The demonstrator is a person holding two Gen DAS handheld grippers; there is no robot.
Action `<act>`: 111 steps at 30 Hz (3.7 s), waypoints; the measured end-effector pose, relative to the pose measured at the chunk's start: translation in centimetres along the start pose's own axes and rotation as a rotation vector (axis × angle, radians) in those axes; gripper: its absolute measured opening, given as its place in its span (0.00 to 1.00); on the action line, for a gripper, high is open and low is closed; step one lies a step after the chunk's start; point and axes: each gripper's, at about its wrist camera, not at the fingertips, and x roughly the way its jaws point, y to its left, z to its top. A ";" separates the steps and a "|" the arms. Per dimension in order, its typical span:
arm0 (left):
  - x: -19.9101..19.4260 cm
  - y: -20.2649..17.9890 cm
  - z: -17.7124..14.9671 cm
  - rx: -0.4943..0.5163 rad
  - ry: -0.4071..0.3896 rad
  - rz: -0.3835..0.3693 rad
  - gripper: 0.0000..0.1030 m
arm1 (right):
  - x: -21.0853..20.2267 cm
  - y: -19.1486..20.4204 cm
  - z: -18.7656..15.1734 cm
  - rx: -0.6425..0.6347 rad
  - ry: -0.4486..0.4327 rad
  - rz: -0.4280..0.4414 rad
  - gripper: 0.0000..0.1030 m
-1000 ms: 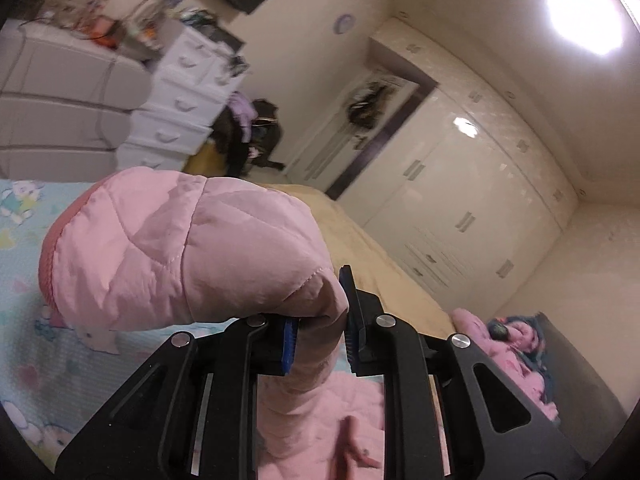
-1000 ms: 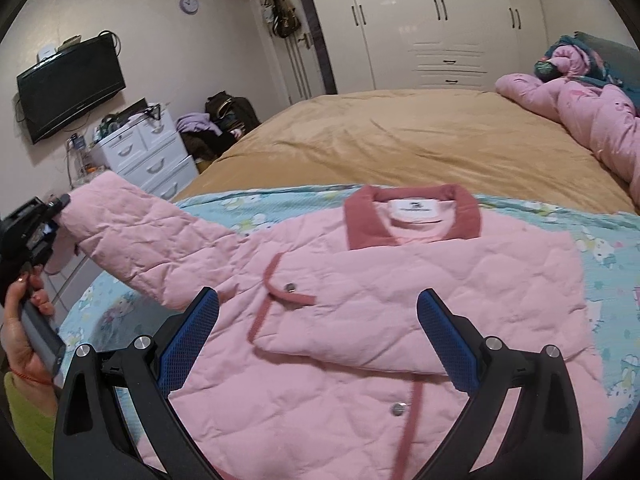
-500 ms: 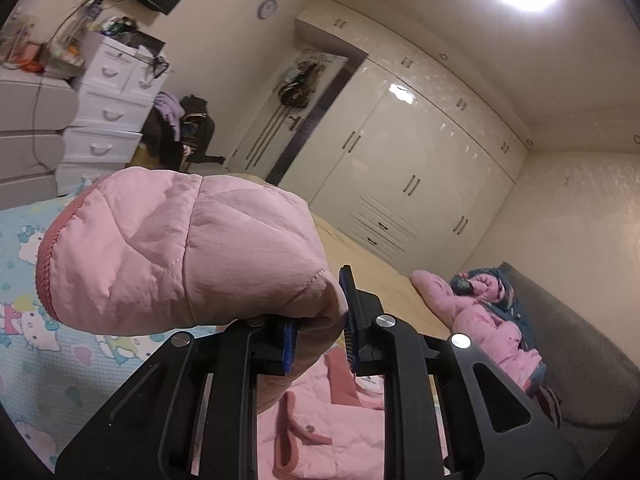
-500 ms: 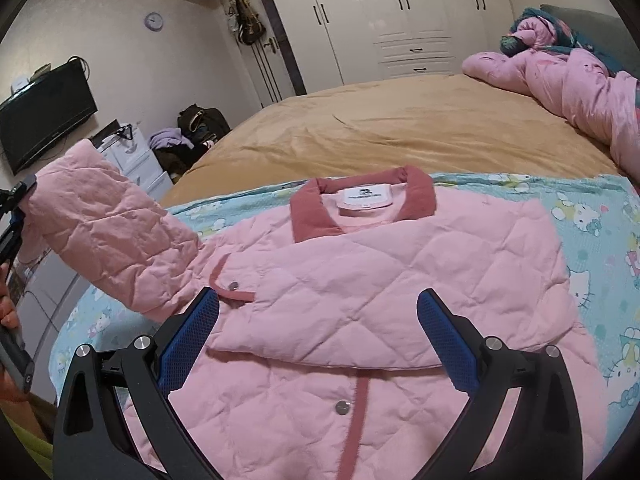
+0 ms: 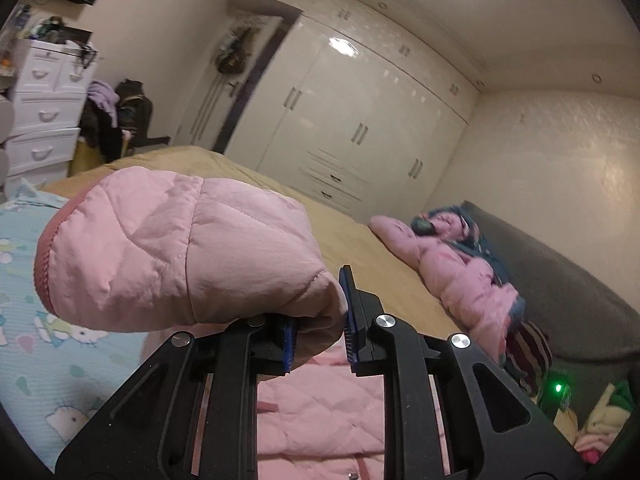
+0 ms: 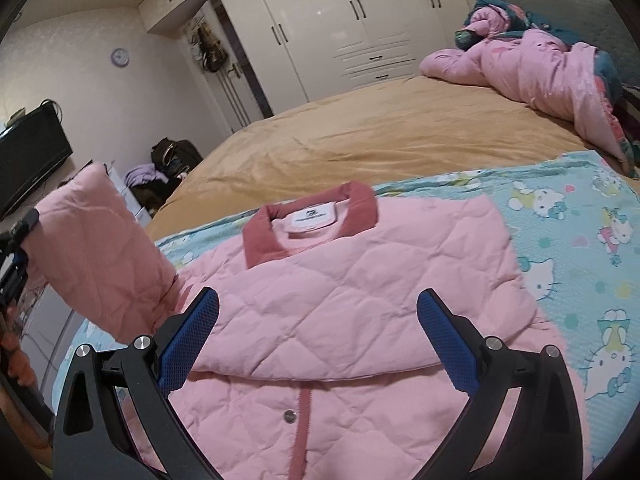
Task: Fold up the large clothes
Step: 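Carry the lifted sleeve across the jacket front toward the right tool, then lay the sleeve on the jacket front and open the left tool, then grasp the ribbed sleeve cuff with the right tool and lift it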
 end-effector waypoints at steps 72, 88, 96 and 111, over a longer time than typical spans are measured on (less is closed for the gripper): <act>9.6 -12.2 -16.5 0.542 0.578 -0.267 0.91 | -4.1 -14.6 0.6 0.446 -0.061 -0.032 0.96; 10.4 2.3 -7.2 0.259 0.455 0.208 0.91 | 3.7 -11.4 -0.7 0.339 0.118 0.021 0.96; 8.9 6.4 -5.2 0.154 0.415 0.257 0.91 | 6.1 -10.6 -0.8 0.317 0.151 0.050 0.95; 9.4 7.3 -5.5 0.116 0.426 0.262 0.91 | 2.7 -4.5 4.2 -0.015 -0.061 0.054 0.07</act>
